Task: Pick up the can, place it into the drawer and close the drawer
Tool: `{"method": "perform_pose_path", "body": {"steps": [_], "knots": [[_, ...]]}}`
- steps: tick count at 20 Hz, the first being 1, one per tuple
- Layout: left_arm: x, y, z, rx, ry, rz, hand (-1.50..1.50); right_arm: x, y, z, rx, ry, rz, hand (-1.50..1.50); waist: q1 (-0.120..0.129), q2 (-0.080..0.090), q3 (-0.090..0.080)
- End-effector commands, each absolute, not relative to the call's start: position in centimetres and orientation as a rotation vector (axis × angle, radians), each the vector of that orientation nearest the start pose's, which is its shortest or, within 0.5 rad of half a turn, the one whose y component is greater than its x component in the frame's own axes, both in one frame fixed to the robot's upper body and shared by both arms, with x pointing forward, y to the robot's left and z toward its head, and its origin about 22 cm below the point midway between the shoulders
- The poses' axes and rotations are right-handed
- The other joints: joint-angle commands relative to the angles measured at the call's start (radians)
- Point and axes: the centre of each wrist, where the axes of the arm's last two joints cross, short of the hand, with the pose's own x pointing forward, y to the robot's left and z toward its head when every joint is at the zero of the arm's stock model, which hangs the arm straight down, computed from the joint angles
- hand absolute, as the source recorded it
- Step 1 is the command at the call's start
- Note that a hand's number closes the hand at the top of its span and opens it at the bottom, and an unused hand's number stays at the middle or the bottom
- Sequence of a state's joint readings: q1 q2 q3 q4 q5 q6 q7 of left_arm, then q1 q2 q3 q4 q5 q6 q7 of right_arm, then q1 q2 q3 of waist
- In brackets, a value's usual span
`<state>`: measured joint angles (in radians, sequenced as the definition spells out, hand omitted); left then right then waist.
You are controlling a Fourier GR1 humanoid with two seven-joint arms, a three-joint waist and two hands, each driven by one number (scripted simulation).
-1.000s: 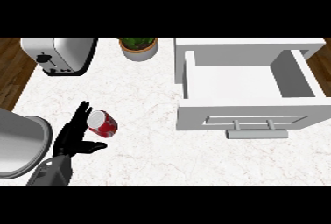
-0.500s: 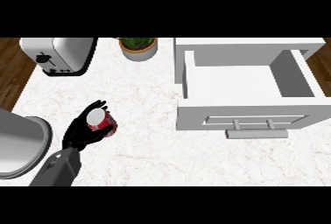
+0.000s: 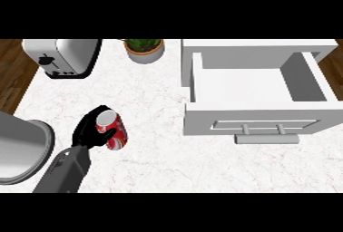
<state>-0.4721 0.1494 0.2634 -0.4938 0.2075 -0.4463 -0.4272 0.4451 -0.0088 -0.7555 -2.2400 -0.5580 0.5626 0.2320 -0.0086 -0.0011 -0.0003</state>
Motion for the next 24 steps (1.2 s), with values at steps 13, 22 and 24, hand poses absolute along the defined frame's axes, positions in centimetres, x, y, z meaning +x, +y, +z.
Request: {"method": "perform_pose_path", "body": {"steps": [13, 22, 24], "knots": [[31.0, 22.9, -4.4, -0.271, -1.585, 0.316, 1.50, 6.0, -37.1, 12.3, -0.191, -1.782, -0.138, -1.50, 0.013, -0.004, 0.001], [32.3, 18.9, 3.8, -0.242, -1.692, 0.213, 1.50, 5.6, -38.0, 11.9, -0.171, -1.780, -0.128, -1.50, 0.006, -0.003, 0.001], [33.8, 17.3, 6.9, -0.233, -1.685, 0.204, 1.50, 6.0, -36.3, 12.0, -0.163, -1.784, -0.141, -1.50, 0.002, -0.002, 0.001]]}}
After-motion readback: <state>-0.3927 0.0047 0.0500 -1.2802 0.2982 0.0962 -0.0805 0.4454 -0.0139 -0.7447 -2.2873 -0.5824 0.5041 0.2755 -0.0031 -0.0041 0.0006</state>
